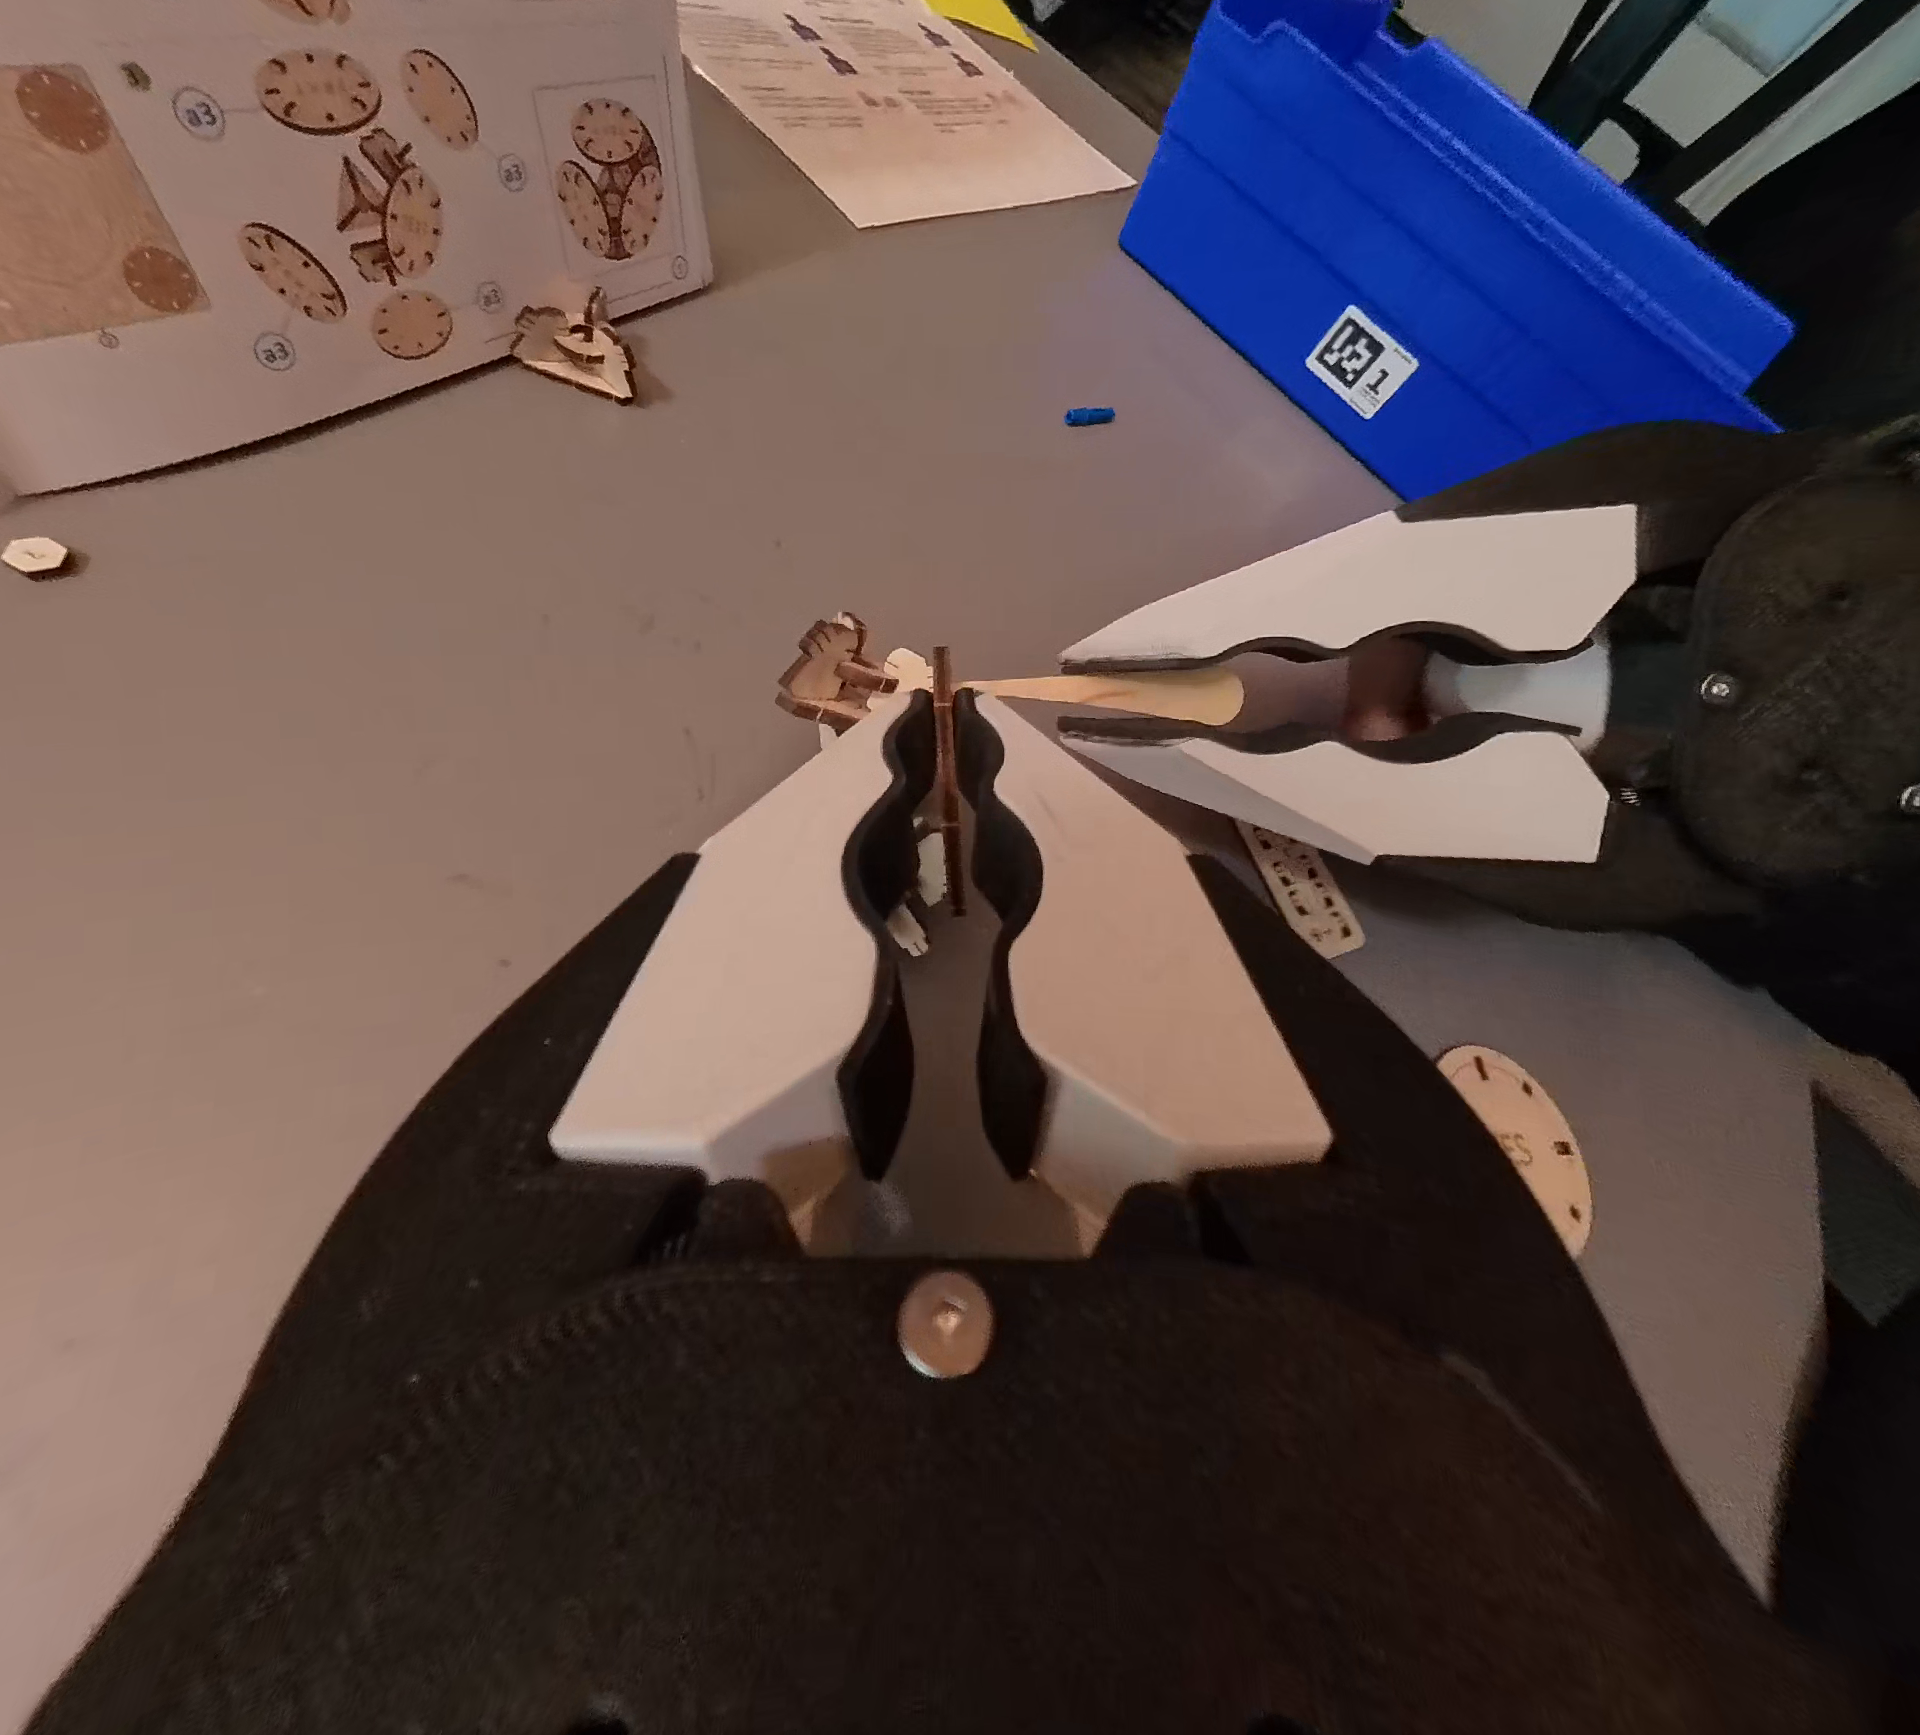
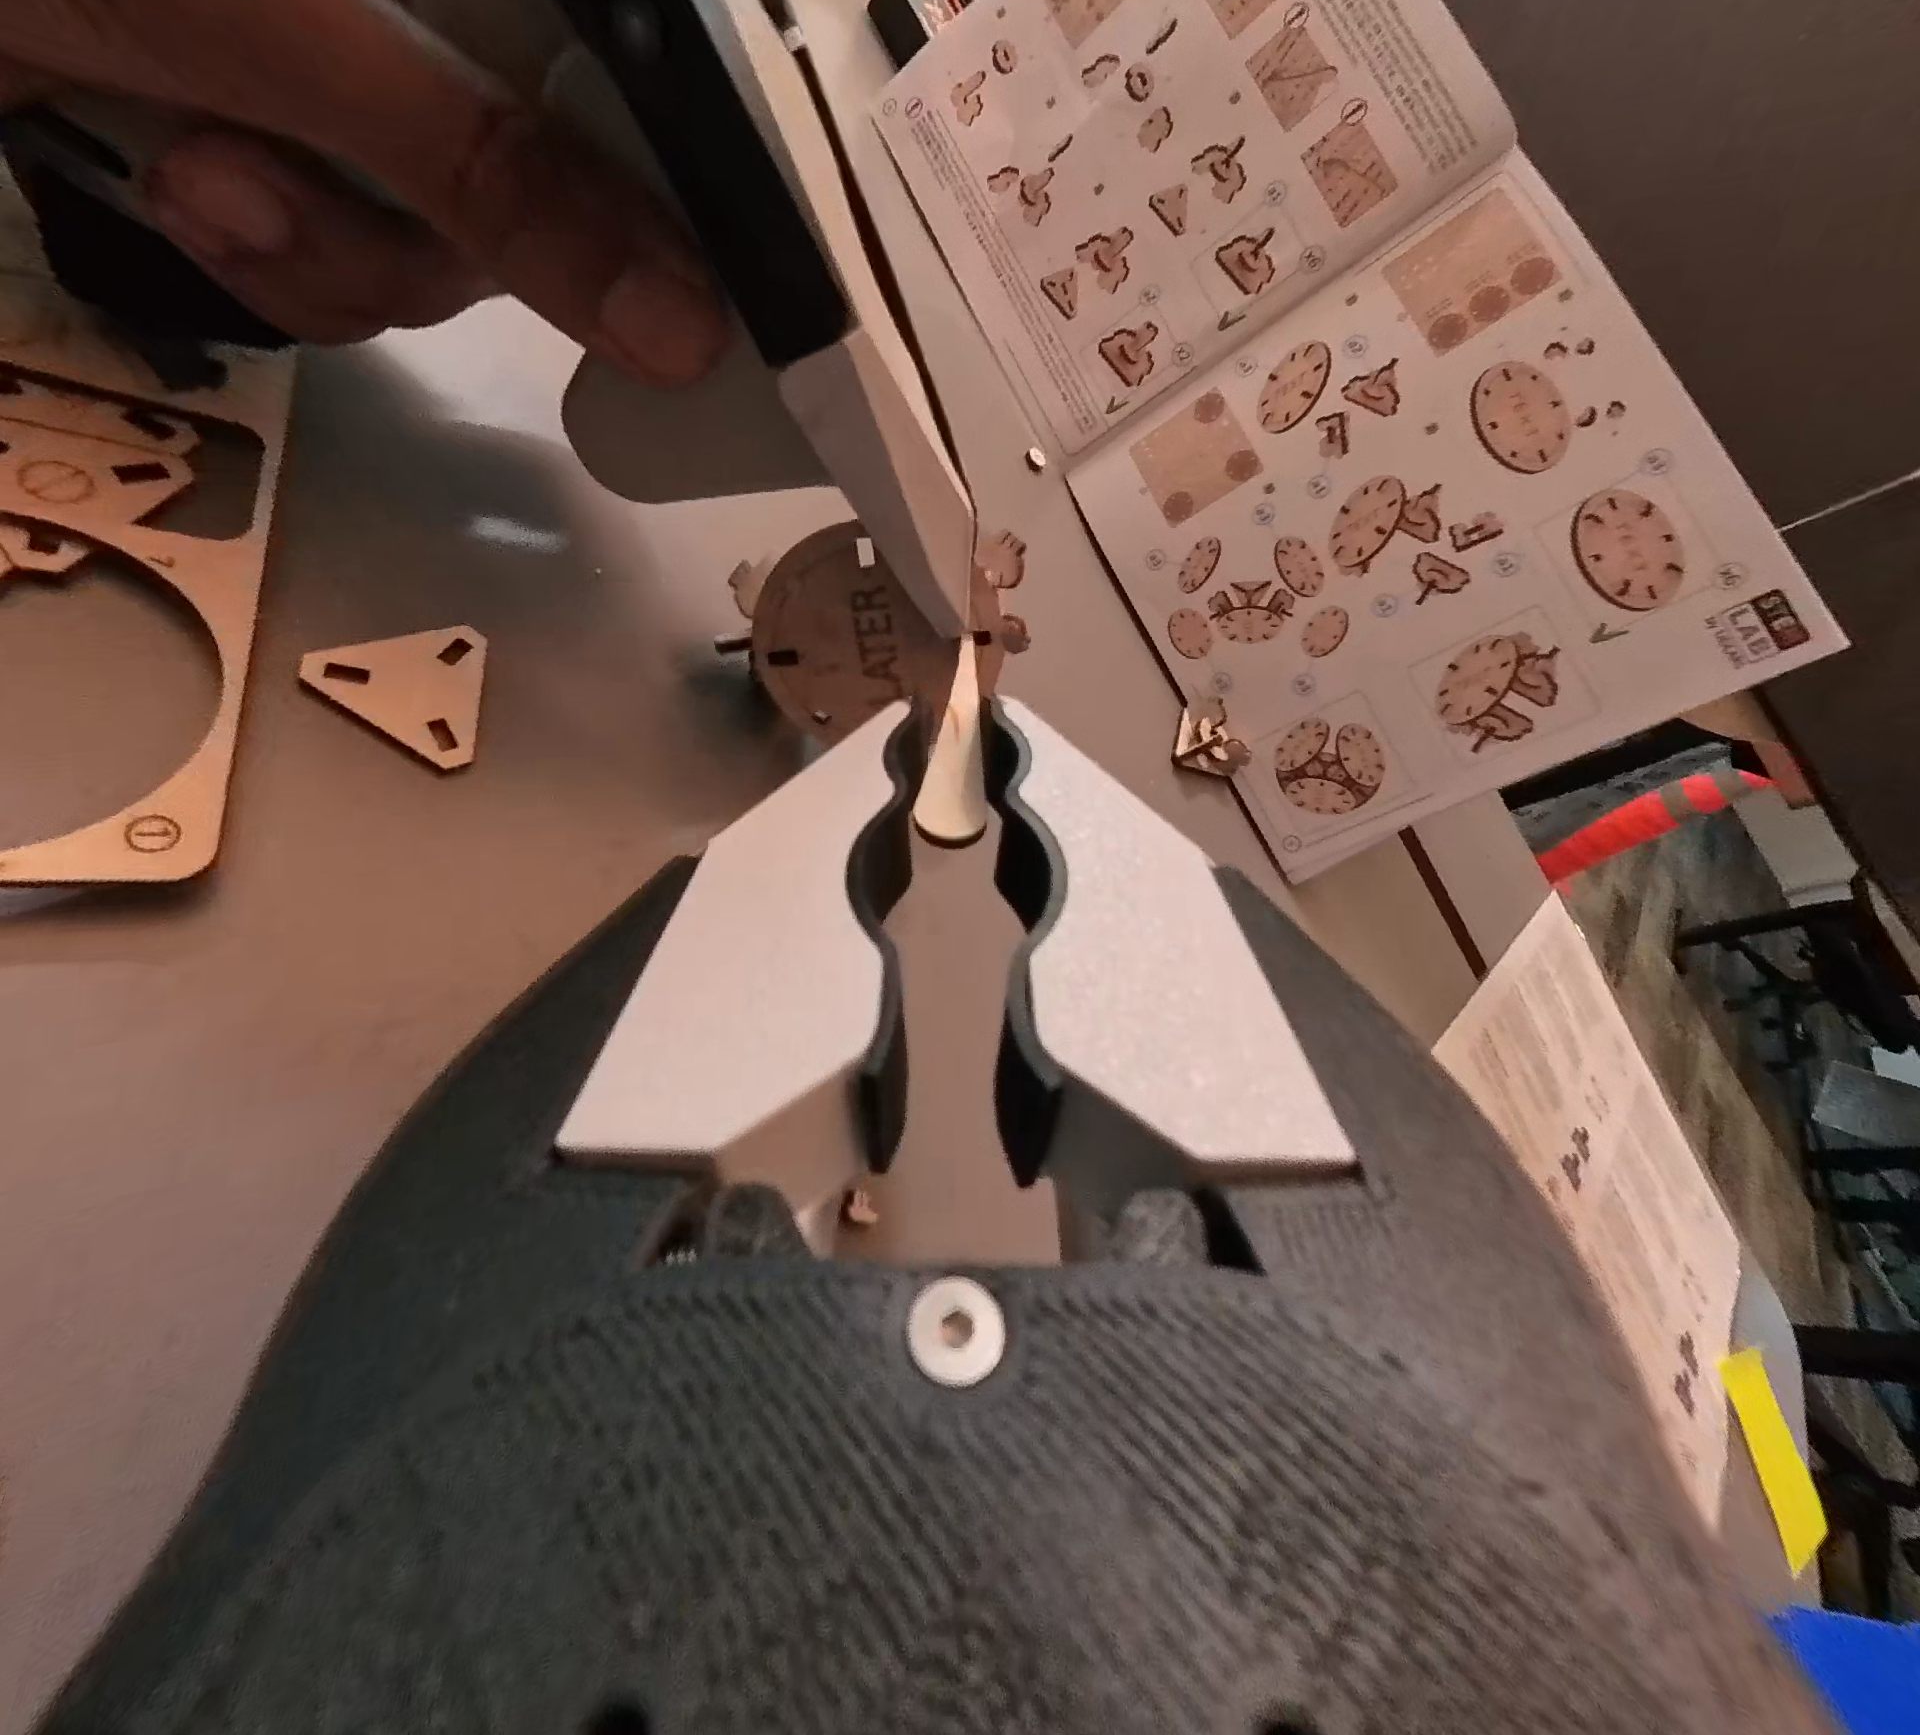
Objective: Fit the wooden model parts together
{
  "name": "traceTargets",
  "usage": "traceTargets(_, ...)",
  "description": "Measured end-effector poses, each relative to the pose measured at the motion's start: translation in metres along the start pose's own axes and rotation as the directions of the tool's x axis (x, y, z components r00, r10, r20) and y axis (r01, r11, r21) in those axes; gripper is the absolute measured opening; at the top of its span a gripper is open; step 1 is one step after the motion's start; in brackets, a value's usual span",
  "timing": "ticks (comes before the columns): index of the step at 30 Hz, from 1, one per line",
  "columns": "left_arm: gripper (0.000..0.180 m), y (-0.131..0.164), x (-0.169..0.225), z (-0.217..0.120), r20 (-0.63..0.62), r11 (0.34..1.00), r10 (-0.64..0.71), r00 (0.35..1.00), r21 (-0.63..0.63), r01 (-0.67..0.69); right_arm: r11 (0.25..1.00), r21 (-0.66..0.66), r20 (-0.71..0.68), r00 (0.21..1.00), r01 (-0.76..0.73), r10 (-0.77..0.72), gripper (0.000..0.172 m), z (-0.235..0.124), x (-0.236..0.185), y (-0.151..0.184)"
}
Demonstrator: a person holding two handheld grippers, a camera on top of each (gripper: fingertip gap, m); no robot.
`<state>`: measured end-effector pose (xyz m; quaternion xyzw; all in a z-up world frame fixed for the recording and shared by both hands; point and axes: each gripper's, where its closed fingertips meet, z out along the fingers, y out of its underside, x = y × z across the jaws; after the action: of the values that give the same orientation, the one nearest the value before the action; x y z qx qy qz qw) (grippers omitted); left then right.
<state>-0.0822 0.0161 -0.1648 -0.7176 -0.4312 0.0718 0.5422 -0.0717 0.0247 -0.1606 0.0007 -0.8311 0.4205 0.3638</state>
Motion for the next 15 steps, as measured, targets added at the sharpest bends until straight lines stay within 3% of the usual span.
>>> traceTargets(10,0.000,-0.001,0.000,0.000,-0.034,1.000,-0.029,0.999,0.009,0.030,1.000,0.000,0.003,1.000,0.011,-0.011,0.008,-0.001,0.000,0.000)
traceTargets(15,0.000,-0.012,0.005,-0.006,-0.174,0.974,-0.203,0.963,0.065,0.217,0.998,0.057,-0.031,0.999,0.021,-0.019,0.008,-0.008,0.010,-0.008)
